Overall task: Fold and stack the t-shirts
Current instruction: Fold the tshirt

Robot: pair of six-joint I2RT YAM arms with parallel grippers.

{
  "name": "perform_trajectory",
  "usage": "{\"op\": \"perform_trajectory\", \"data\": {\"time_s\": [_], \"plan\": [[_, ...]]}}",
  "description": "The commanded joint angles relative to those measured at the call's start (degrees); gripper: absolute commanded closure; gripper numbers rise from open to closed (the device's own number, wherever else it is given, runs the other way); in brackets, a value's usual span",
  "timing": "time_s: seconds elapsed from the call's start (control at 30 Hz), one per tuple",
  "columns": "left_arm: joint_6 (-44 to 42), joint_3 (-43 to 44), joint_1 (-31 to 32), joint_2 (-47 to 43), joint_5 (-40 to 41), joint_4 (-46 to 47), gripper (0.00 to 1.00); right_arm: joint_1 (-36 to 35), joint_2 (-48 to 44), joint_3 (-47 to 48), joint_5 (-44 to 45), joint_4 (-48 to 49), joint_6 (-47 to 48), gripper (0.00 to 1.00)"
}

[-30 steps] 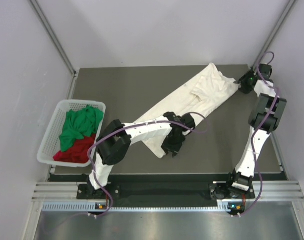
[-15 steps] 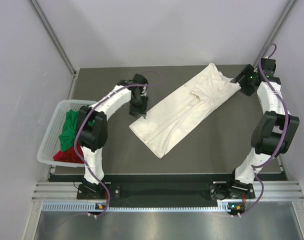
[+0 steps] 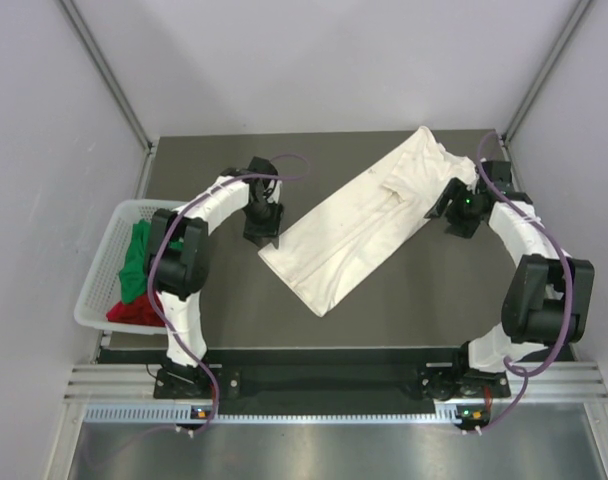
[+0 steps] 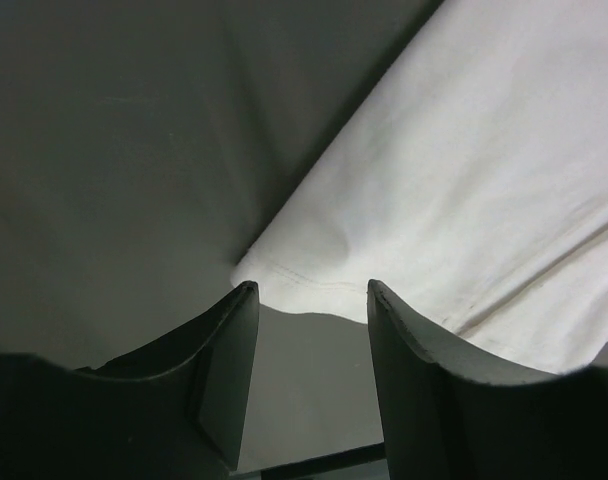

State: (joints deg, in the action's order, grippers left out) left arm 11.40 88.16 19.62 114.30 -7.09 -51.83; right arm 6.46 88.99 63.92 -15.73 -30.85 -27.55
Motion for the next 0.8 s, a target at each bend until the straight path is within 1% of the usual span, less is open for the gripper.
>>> {"op": "perform_trajectory", "data": {"time_s": [0.0,0.13,0.3,0.37,0.43,0.47,0.53,0.57,0.63,0.67,0.77], "plan": [[-2.3,-0.4,-0.7,0.6,0.1,2.0,0.47,-0.3,-3.7,-0.5,-1.5,3.5,1.2,0.32],[-3.4,-1.4,-0.8,1.9,-0.6,3.2,0.48,-0.3,-5.1,-1.2,-2.2,4.3,1.1,0.32],[-3.7,-3.3,-0.9,3.2,1.8,3.6,0.49,-0.3,-5.3,-0.2,-2.2,3.5,1.4,0.32],[-3.7,-3.8,-1.1,3.4,2.3,3.8,0.51,-0.3,-6.0,-0.5,-2.0,4.0,1.4,0.32],[-3.7,-3.9,-1.2,3.9,2.3,3.8,0.58,-0.3,-6.3,-0.9,-1.9,4.5,1.6,0.32],[-3.5,-3.9,-1.2,3.9,2.4,3.6,0.70,-0.3,-6.4,-1.1,-1.8,4.4,2.1,0.32],[-3.0,-4.2,-1.2,3.6,2.7,3.1,0.81,-0.3,-6.1,-1.1,-1.2,4.1,2.6,0.32],[-2.8,-4.5,-1.2,3.3,2.8,3.1,0.92,-0.3,-6.0,-0.9,-0.9,3.9,3.1,0.32],[-2.2,-5.6,-1.3,2.5,3.3,2.8,0.99,-0.3,-5.8,-0.6,-0.2,3.7,3.2,0.32],[-1.6,-6.7,-1.3,2.2,3.5,2.7,1.00,-0.3,-5.8,-0.6,0.7,3.7,3.1,0.32],[-0.1,-9.6,-1.3,0.9,5.9,1.8,1.00,-0.4,-6.2,-0.7,2.2,4.1,2.9,0.32]]}}
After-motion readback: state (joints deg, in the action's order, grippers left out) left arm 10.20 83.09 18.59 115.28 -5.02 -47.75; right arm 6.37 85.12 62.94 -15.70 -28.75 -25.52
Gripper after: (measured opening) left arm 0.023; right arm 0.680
